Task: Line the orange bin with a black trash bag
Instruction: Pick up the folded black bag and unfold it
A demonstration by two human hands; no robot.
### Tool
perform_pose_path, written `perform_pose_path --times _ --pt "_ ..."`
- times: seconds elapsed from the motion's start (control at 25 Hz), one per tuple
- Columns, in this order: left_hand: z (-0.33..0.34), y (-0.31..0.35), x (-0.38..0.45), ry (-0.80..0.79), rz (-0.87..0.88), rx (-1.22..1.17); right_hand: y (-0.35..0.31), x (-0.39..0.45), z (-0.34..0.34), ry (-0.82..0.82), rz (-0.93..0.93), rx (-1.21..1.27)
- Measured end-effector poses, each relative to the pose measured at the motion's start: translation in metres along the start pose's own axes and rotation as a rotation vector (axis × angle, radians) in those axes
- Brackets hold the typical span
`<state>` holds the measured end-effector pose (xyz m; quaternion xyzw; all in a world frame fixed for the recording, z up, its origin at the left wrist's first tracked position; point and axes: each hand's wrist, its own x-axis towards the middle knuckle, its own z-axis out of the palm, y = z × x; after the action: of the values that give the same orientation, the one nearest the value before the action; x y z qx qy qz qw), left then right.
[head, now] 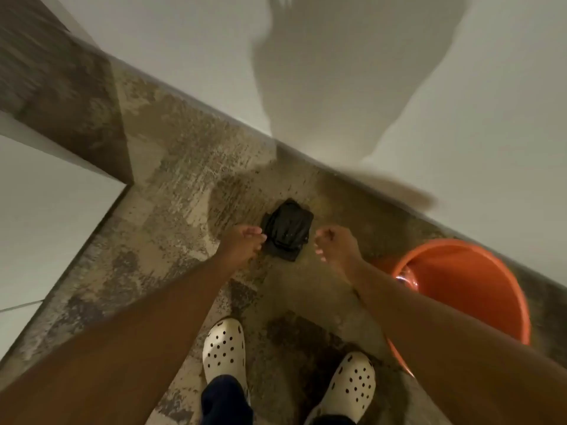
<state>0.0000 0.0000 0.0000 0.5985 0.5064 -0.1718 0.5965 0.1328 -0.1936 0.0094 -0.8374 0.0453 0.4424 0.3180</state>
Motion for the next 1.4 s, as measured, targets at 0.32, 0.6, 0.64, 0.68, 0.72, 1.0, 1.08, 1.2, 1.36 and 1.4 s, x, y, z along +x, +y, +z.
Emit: perform_pose_path --times 0.32,0.6,0.64,0.68,0.72,1.0,1.08,1.2,1.36,1.4 --pt "0.048 -0.037 0.124 -0.065 0.042 0.155 0.032 0.107 0.064 -0.046 0.255 0.288" --pt "0.066 -0.039 0.15 -0.094 0.004 0.165 0.031 0.126 0.081 0.027 0.247 0.339" --pt "0.065 -0.035 0.146 -0.077 -0.01 0.135 0.029 0.123 0.079 0.045 0.219 0.347" --pt "0.064 -0.032 0.142 -0.049 -0.028 0.091 0.028 0.118 0.077 0.067 0.2 0.367" --pt "0.062 -0.028 0.134 -0.034 -0.052 0.042 0.026 0.109 0.075 0.078 0.186 0.395" --pt "0.05 0.005 0.012 -0.046 -0.158 -0.369 0.005 -0.011 0.047 0.036 0.252 0.747" --pt "0.044 0.025 -0.041 -0.052 -0.092 -0.366 -0.007 -0.057 0.027 0.009 0.236 0.847" --pt "0.024 0.048 -0.122 -0.197 0.224 0.044 -0.03 -0.119 -0.005 -0.03 0.212 1.011" --pt "-0.001 0.08 -0.201 -0.047 0.822 0.772 -0.07 -0.184 -0.058 -0.159 0.105 1.076" --pt "-0.005 0.094 -0.214 0.037 0.891 0.722 -0.081 -0.197 -0.072 -0.192 0.056 1.027"
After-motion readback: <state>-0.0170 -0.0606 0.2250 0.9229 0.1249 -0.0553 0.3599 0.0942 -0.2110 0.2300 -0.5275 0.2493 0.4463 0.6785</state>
